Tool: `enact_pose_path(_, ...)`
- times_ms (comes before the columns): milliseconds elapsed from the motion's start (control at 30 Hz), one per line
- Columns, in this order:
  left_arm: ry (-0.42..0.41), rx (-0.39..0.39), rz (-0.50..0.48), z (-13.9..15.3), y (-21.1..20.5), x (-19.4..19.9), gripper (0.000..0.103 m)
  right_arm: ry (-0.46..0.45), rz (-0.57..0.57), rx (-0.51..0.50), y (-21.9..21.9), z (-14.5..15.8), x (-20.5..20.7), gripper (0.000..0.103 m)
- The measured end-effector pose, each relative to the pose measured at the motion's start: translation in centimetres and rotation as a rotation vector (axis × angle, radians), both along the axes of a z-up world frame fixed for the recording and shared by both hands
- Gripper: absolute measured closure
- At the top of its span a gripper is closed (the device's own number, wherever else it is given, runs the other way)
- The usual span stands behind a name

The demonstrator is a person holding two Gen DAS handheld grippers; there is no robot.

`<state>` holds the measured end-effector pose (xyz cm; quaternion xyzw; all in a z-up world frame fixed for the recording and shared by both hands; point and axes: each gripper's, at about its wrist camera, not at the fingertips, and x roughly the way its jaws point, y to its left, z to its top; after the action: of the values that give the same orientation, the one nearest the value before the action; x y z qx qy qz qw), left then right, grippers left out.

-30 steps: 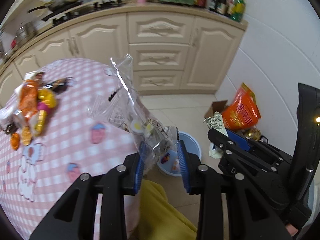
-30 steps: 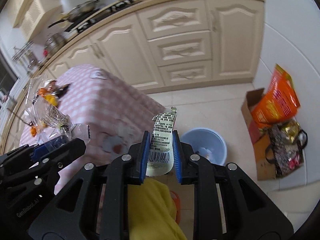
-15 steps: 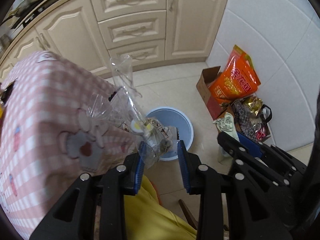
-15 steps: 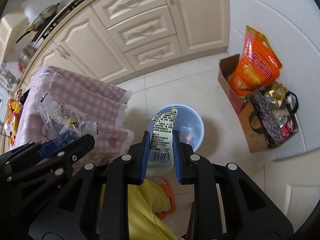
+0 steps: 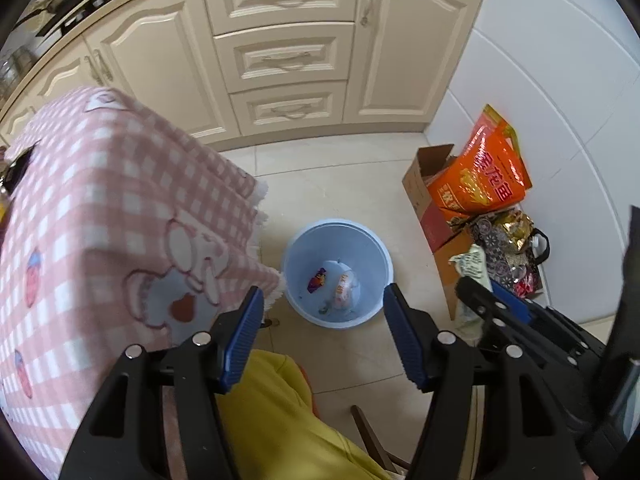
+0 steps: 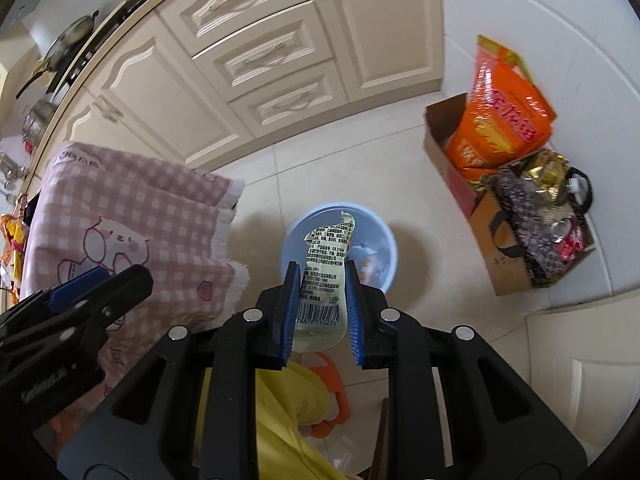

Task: Collect trash
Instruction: 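Carry both items over the wastebasket and open both grippers, then move both tools back over the table toward the pumpkin and can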

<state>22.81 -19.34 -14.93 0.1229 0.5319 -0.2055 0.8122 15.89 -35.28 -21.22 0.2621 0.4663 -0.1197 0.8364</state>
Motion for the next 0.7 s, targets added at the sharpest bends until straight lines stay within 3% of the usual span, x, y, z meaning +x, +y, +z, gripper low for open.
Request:
enact_pose_path(33, -0.003, -0.001, 0.006, 0.1, 0.3, 0.1, 0.042, -0.004, 0.007, 0.007, 0.2, 0.0, 0.5, 0.076)
enact_pose_path(67, -0.006, -0.004, 0.014, 0.3, 0.8, 0.1, 0.041, -0.009, 0.009, 0.011, 0.4, 0.1, 0.9, 0.064)
enact_pose_path(100, -0.008, -0.005, 0.021, 0.4, 1.2, 0.2, 0.042, -0.006, 0.002, 0.014, 0.5, 0.2, 1.3, 0.026)
enact_pose_path(133, -0.013, -0.009, 0.033, 0.7, 1.7, 0.2, 0.041, 0.002, -0.021, 0.005, 0.4, 0.3, 1.6, 0.02)
enact_pose_path(233, -0.001, -0.041, 0.018, 1.0, 2.3, 0.1, 0.041, -0.037, -0.033, -0.011, 0.5, 1.1, 1.7, 0.02)
enact_pose_path(700, -0.021, -0.046, 0.02, 1.8, 2.9, -1.1, 0.041, -0.019, -0.026, -0.035, 1.5, 2.0, 0.1, 0.02)
